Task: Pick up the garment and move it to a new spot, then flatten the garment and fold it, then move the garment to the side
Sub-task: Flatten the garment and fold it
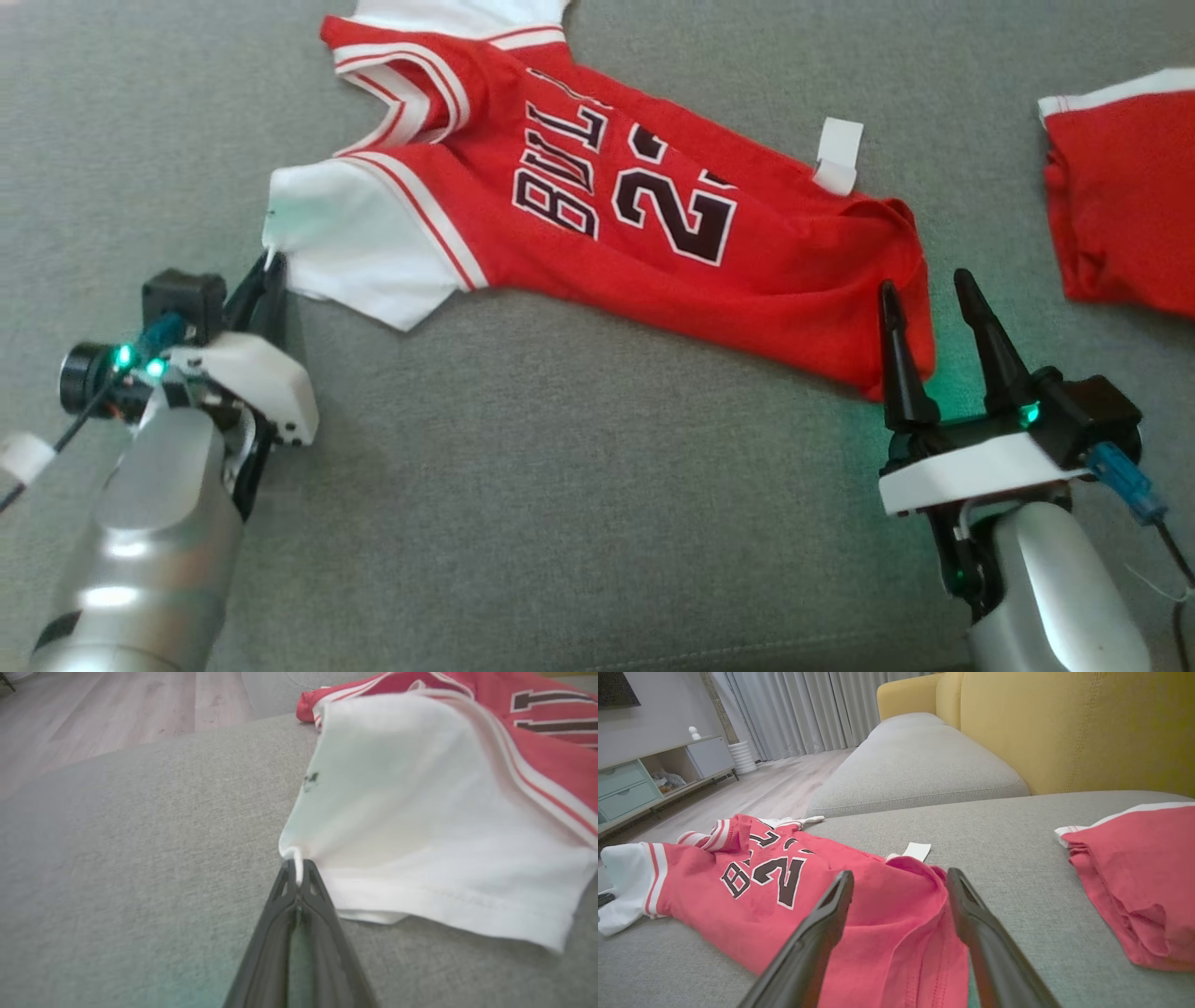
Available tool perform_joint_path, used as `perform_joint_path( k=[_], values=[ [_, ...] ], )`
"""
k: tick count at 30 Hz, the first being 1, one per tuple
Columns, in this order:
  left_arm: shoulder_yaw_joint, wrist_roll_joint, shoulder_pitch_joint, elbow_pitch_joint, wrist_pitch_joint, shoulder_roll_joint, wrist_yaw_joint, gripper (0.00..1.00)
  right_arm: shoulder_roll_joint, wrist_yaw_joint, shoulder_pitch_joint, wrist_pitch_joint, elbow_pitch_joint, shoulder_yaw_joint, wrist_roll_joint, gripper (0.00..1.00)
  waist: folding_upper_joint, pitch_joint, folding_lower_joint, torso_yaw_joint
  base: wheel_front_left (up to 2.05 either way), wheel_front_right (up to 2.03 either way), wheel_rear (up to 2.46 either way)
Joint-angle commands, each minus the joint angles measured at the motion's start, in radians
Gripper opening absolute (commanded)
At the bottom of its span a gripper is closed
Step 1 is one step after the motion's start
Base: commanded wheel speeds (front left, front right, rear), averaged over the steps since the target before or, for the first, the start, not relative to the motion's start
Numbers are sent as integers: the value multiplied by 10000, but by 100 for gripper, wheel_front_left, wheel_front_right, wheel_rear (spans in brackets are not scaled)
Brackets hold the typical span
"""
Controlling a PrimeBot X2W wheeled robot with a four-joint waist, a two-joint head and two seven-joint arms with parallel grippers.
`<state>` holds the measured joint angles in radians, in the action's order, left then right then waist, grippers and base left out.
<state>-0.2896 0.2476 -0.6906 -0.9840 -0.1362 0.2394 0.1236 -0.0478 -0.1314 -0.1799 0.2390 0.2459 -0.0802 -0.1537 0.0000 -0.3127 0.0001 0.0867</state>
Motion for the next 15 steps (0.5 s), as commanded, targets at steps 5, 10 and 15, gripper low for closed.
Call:
perform_joint_path(
  k=[5, 10, 15],
  values=[
    [314, 269, 397, 289, -799, 364, 16, 0, -24, 7, -57, 27, -154, -93, 83, 100, 0, 614, -1, -435, 0, 0, 0],
    [277, 361, 1293, 1084, -1103, 339, 16, 0, -24, 7, 133, -136, 63, 0, 99, 100, 0, 1307, -1, -983, 0, 0, 0],
    [200, 438, 2697, 2395, -1102, 401, -99, 0, -24, 7, 314, -339, 369, 133, 66, 100, 0, 1887, -1, -1460, 0, 0, 0]
  ],
)
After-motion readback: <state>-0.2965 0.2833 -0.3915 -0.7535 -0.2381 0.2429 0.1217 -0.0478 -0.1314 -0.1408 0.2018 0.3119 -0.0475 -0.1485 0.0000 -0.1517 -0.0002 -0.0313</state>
